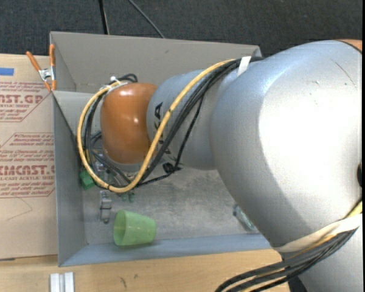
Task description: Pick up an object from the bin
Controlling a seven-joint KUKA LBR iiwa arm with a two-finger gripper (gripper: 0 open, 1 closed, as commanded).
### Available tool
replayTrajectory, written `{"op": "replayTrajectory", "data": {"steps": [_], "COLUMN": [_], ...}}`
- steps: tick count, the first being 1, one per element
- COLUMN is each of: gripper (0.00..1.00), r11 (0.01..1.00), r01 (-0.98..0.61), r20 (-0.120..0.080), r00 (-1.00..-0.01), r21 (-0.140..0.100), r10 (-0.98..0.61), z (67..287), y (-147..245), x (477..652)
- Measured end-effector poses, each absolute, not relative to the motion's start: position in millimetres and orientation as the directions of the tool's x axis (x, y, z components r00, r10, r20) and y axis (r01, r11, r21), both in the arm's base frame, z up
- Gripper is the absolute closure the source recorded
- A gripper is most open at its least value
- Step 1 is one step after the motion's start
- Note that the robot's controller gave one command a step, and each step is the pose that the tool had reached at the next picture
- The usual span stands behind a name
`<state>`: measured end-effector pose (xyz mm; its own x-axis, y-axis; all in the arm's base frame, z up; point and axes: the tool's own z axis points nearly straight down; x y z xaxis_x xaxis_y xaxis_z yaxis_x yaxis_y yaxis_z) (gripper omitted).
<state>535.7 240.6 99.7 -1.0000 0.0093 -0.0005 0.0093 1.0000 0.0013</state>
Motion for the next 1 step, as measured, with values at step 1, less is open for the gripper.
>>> {"op": "replayTrajectory", "data": {"steps": [1], "gripper": [0.0], "r11": [0.997], "r01": [-0.076], "r20": [-0.003], "r00": [-0.997], "r21": [0.001], "r10": [-0.076], "z": [76.9], "y": [174.7], "x": [489.3]}}
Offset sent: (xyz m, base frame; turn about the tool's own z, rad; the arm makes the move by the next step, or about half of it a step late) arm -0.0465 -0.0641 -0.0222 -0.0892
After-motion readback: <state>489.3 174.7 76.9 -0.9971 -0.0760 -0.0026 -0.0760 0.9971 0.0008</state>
